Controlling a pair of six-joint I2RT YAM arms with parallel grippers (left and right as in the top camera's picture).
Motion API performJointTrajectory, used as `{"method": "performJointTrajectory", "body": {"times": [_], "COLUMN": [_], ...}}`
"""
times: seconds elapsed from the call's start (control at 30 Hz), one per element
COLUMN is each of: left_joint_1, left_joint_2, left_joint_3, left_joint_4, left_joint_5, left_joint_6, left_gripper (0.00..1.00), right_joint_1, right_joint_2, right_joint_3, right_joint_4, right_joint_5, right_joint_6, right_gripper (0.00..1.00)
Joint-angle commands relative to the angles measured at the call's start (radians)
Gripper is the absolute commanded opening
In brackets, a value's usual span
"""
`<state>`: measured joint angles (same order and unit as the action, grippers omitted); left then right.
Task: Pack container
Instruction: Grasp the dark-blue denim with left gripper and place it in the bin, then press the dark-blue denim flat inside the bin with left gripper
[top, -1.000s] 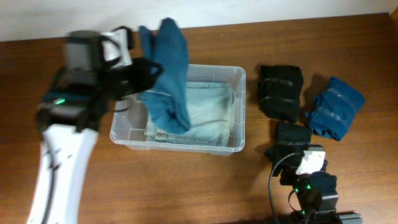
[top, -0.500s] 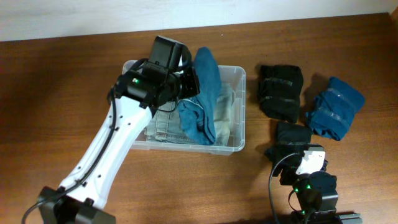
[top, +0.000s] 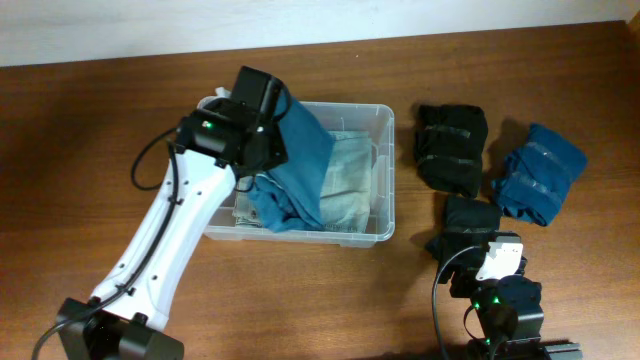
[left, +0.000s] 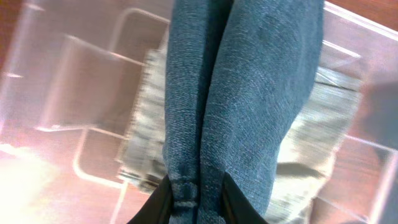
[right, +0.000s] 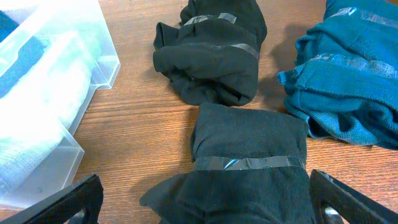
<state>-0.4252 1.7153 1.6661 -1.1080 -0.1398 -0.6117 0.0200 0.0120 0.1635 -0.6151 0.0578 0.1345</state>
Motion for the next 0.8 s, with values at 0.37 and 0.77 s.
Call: {"method": "performJointTrajectory", "body": {"times": [0.37,0.77], "left_joint_1": [0.199,0.383], "left_joint_2": [-0.017,-0.105], "left_joint_3": [0.016,0.018], "left_joint_4": [-0.082,0.036], "left_joint_5": [-0.122,0.373], "left_joint_6": [0.090,0.341], "left_gripper": [0.79,0.46], "right_joint_1": [-0.008,-0.008], "right_joint_2": [-0.006,-0.006], "right_joint_3": [-0.008,-0.008], "right_joint_4": [0.002,0.002], "right_joint_5": [-0.002,-0.002], "right_joint_6": [0.005,0.005], "right_gripper": [0.98,0.98]}}
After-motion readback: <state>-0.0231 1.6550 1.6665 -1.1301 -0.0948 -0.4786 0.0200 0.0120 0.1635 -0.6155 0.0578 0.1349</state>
